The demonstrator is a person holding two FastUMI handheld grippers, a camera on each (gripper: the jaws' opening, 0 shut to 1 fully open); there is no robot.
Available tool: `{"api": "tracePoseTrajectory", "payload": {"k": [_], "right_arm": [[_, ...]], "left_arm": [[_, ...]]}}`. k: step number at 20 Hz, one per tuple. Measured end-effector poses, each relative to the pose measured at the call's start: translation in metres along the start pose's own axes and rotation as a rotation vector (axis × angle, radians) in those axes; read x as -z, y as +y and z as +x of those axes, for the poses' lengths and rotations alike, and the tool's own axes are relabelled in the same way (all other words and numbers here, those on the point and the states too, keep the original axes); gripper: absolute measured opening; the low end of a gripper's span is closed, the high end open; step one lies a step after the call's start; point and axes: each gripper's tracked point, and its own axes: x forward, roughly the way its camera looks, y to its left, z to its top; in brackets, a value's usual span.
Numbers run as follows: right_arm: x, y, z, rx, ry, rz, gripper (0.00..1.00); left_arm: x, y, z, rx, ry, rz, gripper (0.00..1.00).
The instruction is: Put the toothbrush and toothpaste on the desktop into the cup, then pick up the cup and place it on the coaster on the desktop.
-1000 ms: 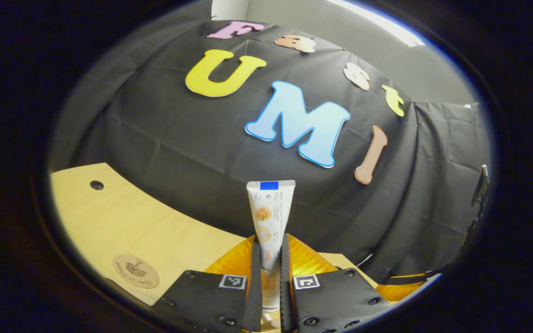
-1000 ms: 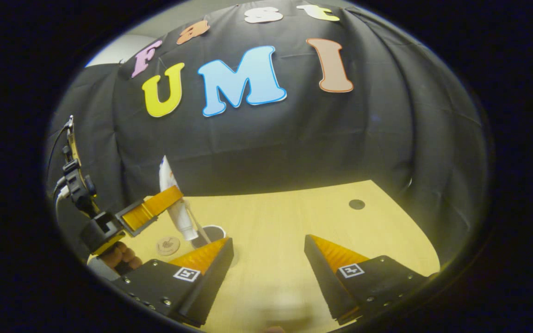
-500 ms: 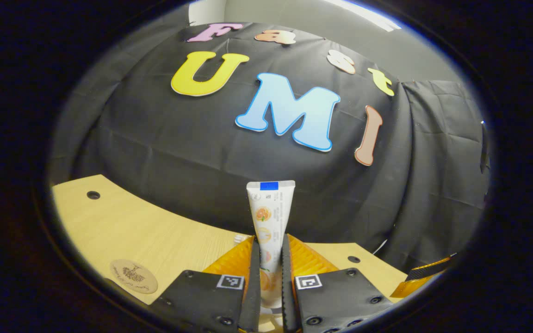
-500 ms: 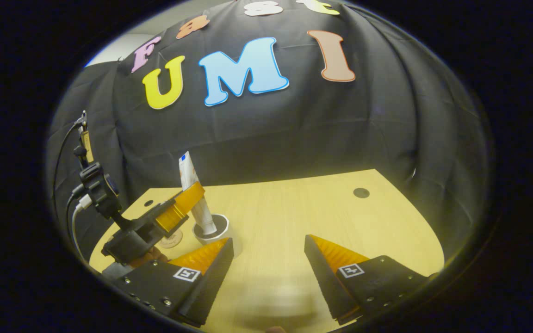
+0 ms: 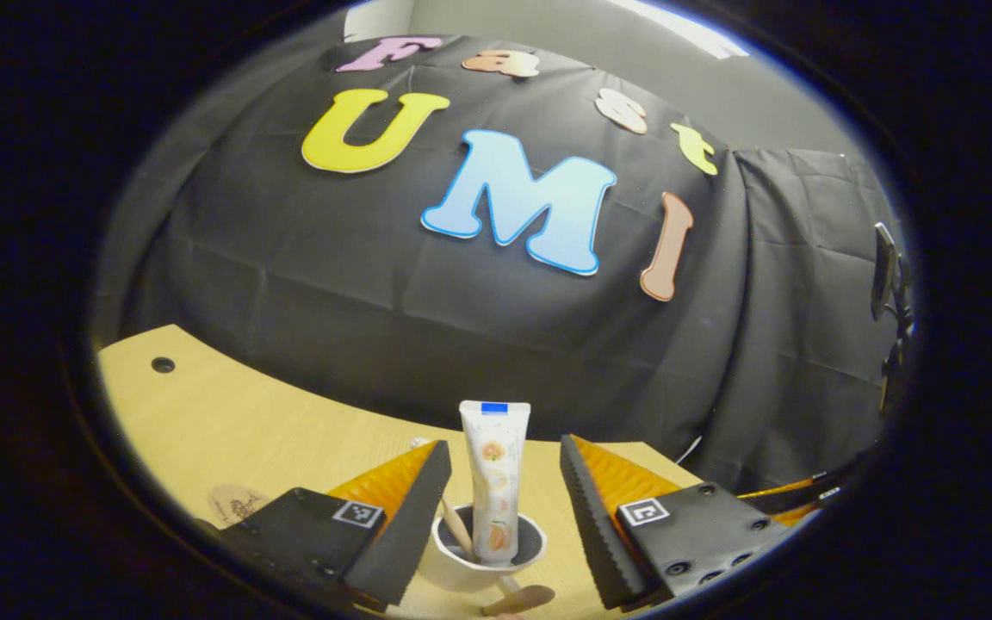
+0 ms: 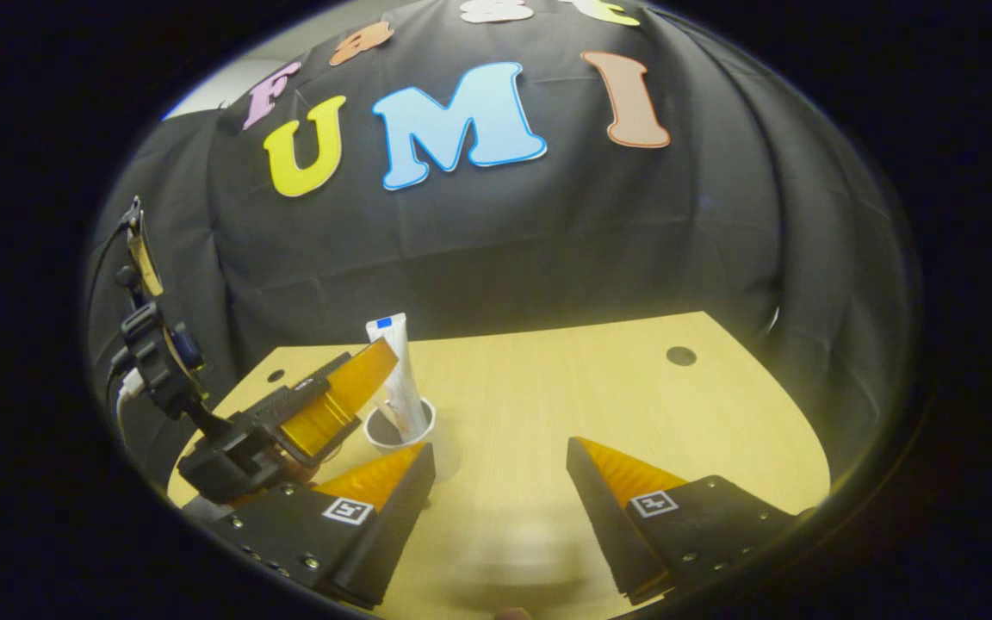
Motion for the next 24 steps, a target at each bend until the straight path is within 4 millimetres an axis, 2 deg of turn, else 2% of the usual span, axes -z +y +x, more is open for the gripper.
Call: {"api": "tracePoseTrajectory", "payload": {"k": [1,2,5,11,15,21,24], "right_arm": [[0.0,0.005,0.002,-0.002,0.007,-0.003,0.92],[0.001,0.01,0.004,-0.005,0.014,-0.008,0.92],[-0.001,0.023,0.012,-0.014,0.023,-0.032,0.93],[0.011,0.056,0.032,-0.049,0.104,-0.076,0.93],[0.027,0.077,0.046,-0.055,0.186,-0.086,0.93],[0.053,0.088,0.067,-0.01,0.343,-0.134,0.92],[0.069,0.089,0.076,0.015,0.428,-0.149,0.93]], "left_arm": [[-0.002,0.002,-0.004,0.0,0.001,0.006,0.83],[-0.007,0.003,-0.008,0.001,-0.001,0.004,0.9],[-0.02,0.013,-0.023,-0.014,-0.003,0.004,0.9],[-0.043,0.049,-0.061,-0.098,0.01,0.048,0.9],[-0.052,0.073,-0.085,-0.152,0.027,0.071,0.9],[-0.056,0.107,-0.109,-0.203,0.058,0.095,0.9],[-0.055,0.118,-0.116,-0.208,0.07,0.084,0.9]]}}
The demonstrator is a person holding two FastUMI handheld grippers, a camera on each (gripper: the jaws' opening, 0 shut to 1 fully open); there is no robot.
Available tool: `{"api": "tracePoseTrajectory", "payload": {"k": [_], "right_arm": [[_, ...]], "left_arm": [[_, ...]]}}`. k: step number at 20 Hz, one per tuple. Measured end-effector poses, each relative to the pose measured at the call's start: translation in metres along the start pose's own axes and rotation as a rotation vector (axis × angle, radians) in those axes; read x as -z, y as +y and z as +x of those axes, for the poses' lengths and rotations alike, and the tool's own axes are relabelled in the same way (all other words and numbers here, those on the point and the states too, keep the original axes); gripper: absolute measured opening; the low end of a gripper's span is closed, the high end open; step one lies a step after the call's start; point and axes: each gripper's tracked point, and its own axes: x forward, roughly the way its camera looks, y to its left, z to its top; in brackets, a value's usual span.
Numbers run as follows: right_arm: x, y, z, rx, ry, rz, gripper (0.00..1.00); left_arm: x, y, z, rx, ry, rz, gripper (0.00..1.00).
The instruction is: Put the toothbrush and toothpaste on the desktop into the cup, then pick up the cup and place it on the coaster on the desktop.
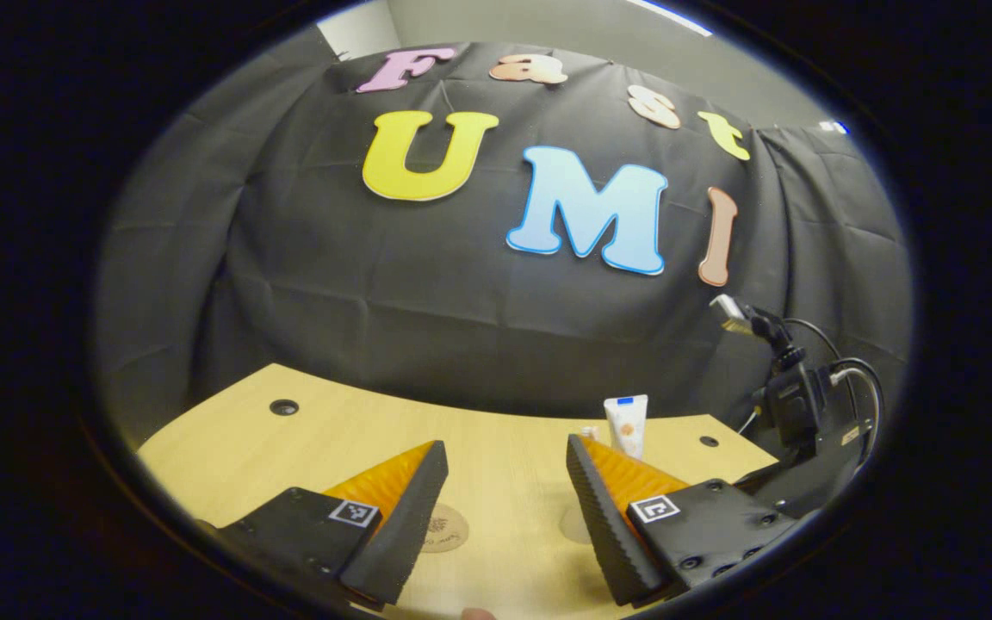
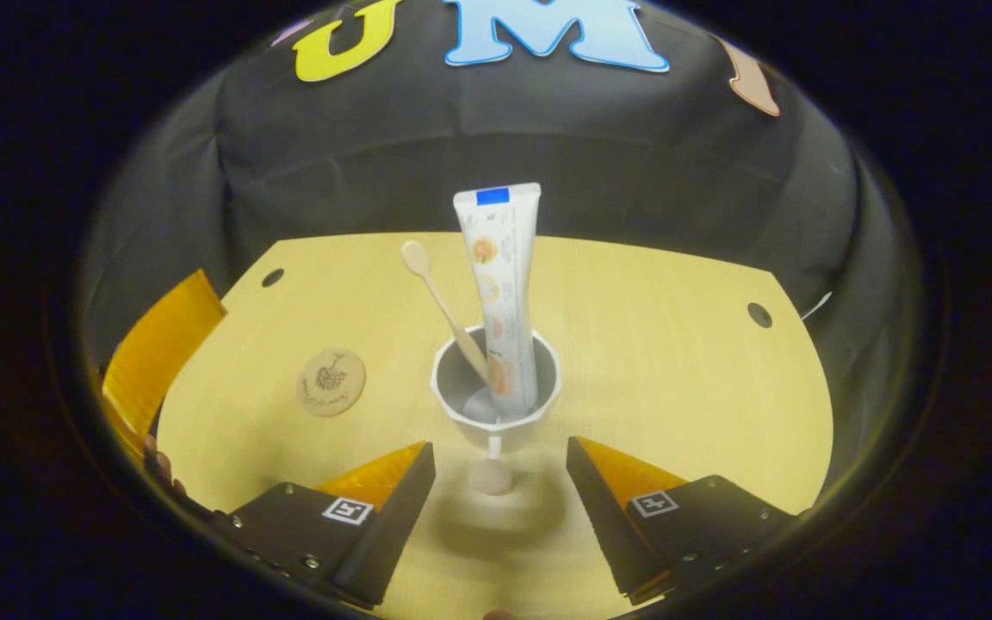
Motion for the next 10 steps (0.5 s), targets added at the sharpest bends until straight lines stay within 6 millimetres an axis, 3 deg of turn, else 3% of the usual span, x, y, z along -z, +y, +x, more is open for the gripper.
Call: {"api": "tracePoseTrajectory", "payload": {"k": [6,10], "right_arm": [[0.019,0.003,0.034,0.039,0.183,-0.037,0.91],[0.021,0.0,0.05,0.069,0.235,-0.062,0.91]], "left_arm": [[0.016,0.024,-0.005,-0.01,0.053,-0.037,0.9],[0.026,0.042,-0.007,-0.027,0.085,-0.051,0.9]]}}
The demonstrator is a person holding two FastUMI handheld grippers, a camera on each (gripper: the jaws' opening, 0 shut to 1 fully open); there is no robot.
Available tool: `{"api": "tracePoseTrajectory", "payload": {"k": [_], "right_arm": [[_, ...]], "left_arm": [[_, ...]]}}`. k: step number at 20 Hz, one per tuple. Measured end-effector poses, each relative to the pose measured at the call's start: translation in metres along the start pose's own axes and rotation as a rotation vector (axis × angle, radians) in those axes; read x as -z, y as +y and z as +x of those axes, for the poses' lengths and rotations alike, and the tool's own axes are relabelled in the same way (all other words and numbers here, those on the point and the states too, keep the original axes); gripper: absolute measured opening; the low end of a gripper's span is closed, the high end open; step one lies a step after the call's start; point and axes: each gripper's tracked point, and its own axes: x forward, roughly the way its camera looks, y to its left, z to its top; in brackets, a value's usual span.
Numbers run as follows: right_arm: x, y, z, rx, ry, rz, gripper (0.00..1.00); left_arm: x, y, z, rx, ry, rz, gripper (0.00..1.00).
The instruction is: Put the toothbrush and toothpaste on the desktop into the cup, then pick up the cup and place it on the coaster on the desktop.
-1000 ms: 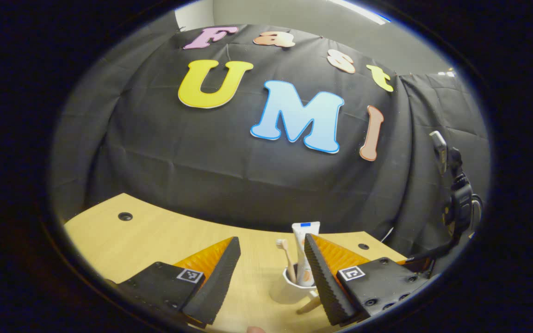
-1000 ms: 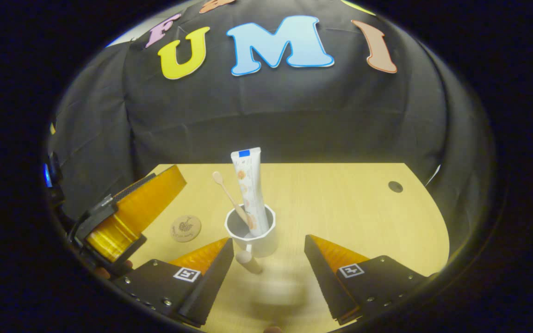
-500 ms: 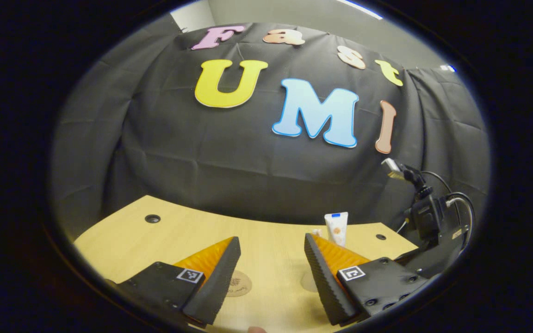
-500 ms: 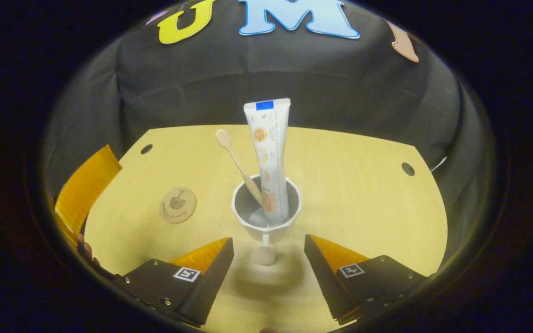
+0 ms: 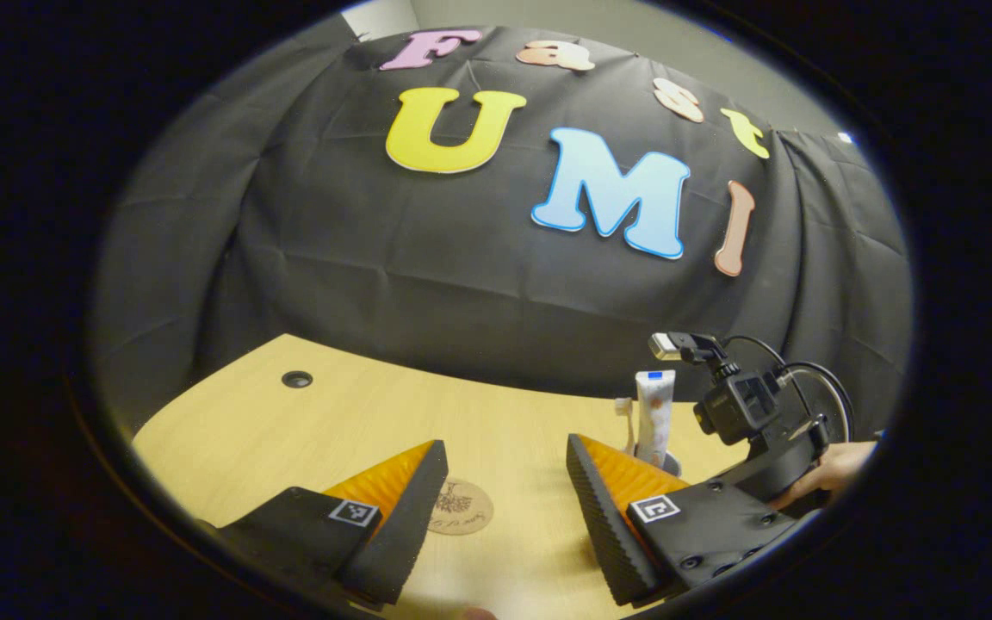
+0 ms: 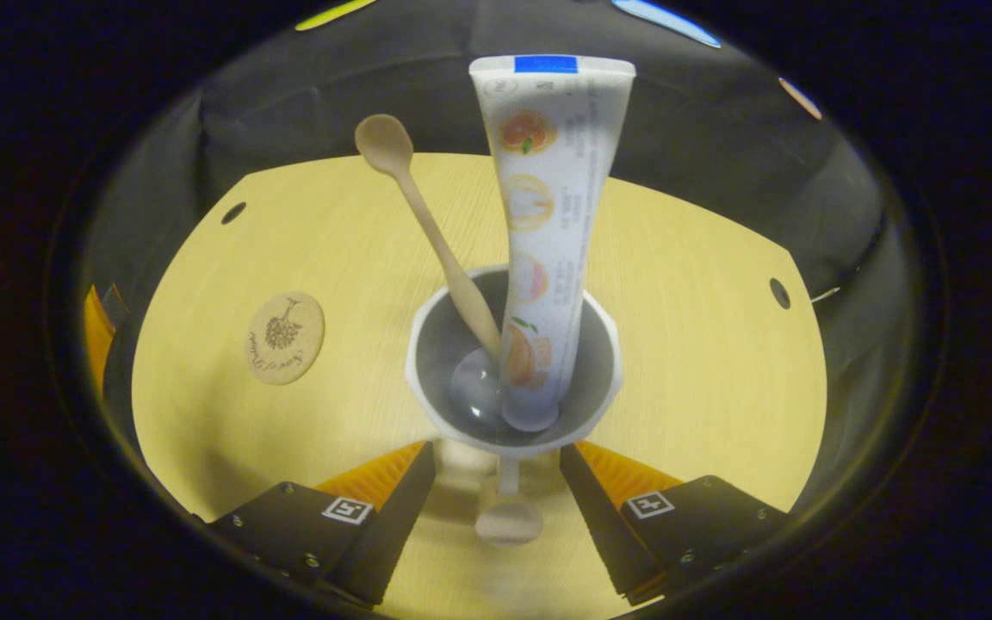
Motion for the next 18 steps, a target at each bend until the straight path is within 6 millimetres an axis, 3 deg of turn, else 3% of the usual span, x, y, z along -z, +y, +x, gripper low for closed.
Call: {"api": "tracePoseTrajectory", "payload": {"k": [6,11,13,15,17,18], "right_arm": [[0.003,-0.002,0.012,0.002,0.065,0.01,0.74],[0.011,-0.001,0.016,0.004,0.099,0.009,0.31],[0.007,-0.002,0.015,-0.004,0.084,0.005,0.33],[0.008,-0.001,0.01,-0.007,0.076,-0.012,0.26],[0.007,0.003,0.007,-0.007,0.06,-0.032,0.34],[0.005,0.007,0.007,-0.009,0.052,-0.043,0.25]], "left_arm": [[0.005,0.015,-0.001,-0.02,0.018,-0.002,0.9],[0.008,0.022,-0.001,-0.03,0.029,-0.017,0.91],[0.011,0.024,-0.001,-0.034,0.037,-0.023,0.9],[0.012,0.029,-0.002,-0.04,0.04,-0.028,0.9],[0.012,0.032,-0.005,-0.043,0.042,-0.034,0.9],[0.012,0.034,-0.008,-0.049,0.044,-0.032,0.9]]}}
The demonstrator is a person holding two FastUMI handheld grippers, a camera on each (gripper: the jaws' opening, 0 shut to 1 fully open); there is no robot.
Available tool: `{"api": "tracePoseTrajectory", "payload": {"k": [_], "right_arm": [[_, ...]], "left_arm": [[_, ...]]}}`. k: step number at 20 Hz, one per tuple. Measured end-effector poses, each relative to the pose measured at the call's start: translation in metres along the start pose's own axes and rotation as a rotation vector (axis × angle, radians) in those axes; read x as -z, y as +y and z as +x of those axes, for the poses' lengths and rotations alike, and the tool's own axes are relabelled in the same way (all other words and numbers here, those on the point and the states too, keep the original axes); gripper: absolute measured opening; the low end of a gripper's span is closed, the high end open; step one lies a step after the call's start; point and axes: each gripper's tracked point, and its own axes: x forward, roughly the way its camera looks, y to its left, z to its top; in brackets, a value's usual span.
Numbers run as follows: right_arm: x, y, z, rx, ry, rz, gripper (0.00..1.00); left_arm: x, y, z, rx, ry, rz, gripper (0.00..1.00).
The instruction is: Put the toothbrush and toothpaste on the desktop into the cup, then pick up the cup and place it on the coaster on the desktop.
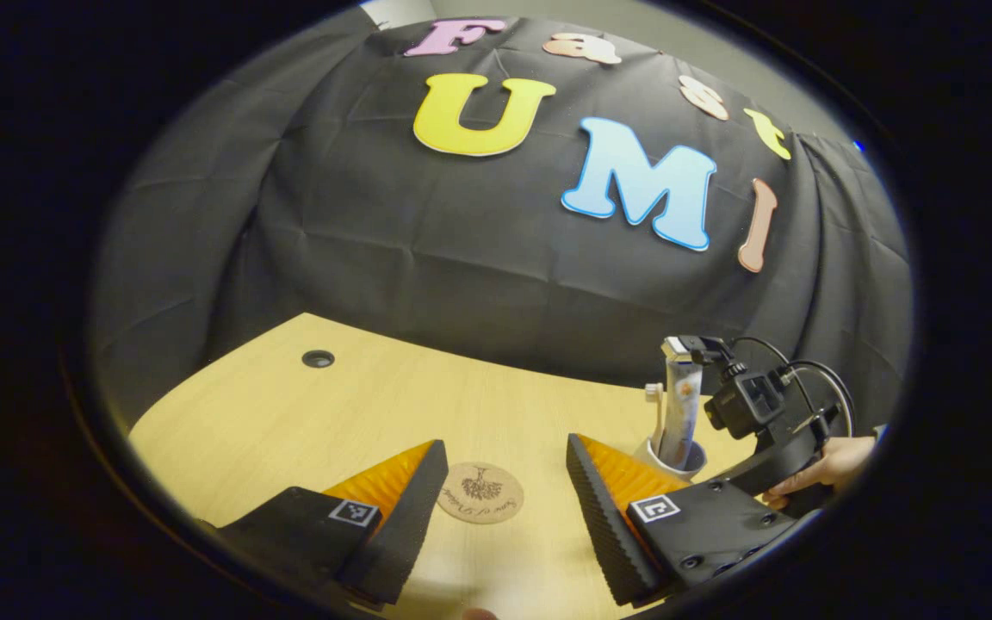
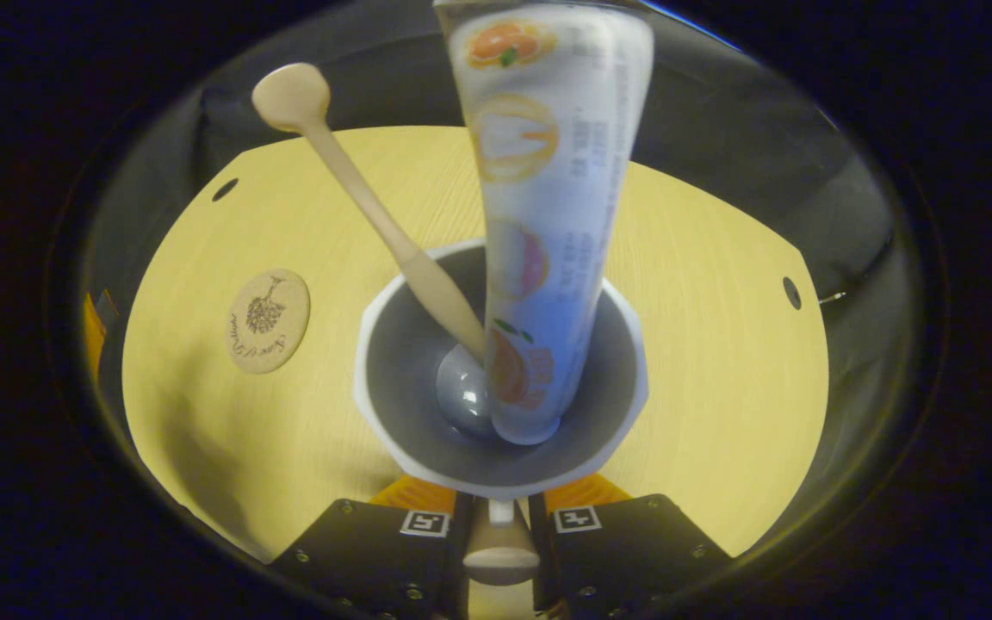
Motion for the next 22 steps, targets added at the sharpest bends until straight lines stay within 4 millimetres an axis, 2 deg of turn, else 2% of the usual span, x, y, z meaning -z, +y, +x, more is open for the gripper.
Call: {"api": "tracePoseTrajectory", "payload": {"k": [2,4,5,7,10,12,18,22], "right_arm": [[-0.005,0.008,-0.007,-0.02,-0.013,-0.004,0.29],[-0.006,0.027,-0.01,-0.047,-0.013,-0.008,0.29],[-0.006,0.037,-0.008,-0.053,-0.015,-0.022,0.24],[-0.011,0.053,-0.011,-0.062,-0.028,-0.057,0.29],[-0.021,0.067,-0.025,-0.08,-0.045,-0.092,0.29],[-0.024,0.071,-0.038,-0.095,-0.047,-0.104,0.28],[-0.022,0.064,-0.034,-0.137,-0.035,-0.148,0.28],[-0.02,0.063,-0.039,-0.149,0.005,-0.148,0.28]], "left_arm": [[-0.001,0.007,-0.002,-0.011,-0.001,-0.008,0.9],[0.001,0.019,-0.009,-0.024,0.004,-0.022,0.9],[0.003,0.023,-0.013,-0.031,0.007,-0.028,0.9],[0.005,0.035,-0.021,-0.045,0.011,-0.032,0.9],[0.007,0.053,-0.031,-0.061,0.016,-0.033,0.91],[0.006,0.063,-0.036,-0.064,0.017,-0.041,0.91],[0.008,0.085,-0.046,-0.066,0.027,-0.051,0.91],[0.013,0.098,-0.05,-0.068,0.042,-0.066,0.9]]}}
